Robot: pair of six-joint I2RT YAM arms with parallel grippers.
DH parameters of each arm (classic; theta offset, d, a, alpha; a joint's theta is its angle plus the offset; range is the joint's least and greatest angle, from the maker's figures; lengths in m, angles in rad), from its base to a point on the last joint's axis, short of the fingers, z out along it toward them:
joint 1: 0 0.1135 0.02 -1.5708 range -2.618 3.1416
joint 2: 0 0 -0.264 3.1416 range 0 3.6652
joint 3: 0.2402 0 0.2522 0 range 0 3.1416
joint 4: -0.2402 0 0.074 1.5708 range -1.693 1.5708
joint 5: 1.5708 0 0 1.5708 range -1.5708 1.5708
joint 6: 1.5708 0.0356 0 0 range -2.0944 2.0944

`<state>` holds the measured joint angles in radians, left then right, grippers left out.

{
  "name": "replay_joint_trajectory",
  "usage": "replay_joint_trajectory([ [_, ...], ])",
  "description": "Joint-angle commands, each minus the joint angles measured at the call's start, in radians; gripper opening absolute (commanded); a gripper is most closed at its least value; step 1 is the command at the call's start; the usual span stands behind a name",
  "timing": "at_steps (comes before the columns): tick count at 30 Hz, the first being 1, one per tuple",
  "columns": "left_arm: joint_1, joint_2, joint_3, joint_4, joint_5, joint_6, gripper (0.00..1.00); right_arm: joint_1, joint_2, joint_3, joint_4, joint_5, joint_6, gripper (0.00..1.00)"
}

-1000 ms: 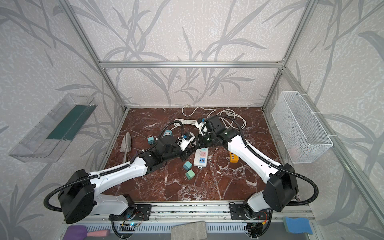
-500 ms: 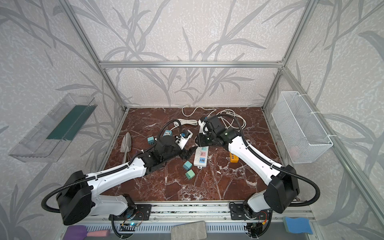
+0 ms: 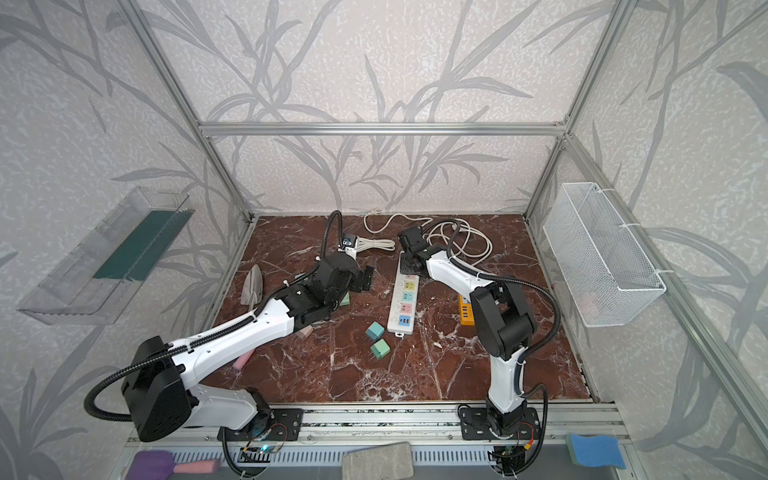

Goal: Insert the plug
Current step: 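Carry the pink adapter with right gripper above the white strip's end socket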

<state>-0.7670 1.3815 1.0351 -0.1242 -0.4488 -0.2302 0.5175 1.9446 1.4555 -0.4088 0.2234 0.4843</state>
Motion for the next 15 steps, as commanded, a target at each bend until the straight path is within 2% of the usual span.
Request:
replay_joint_trajectory([
  [1,0.005,-0.013,0.011,-0.048,-0.009,-0.057,0.92,-0.011,0.011,0.048,0.046,0.031,0.034,0.0],
  [8,0.008,-0.027,0.01,-0.041,0.011,-0.049,0.91,-0.025,0.075,0.088,0.044,-0.013,0.087,0.0],
  [15,0.014,-0.029,0.01,-0.041,0.012,-0.046,0.92,-0.027,0.143,0.154,-0.014,0.015,0.102,0.0],
])
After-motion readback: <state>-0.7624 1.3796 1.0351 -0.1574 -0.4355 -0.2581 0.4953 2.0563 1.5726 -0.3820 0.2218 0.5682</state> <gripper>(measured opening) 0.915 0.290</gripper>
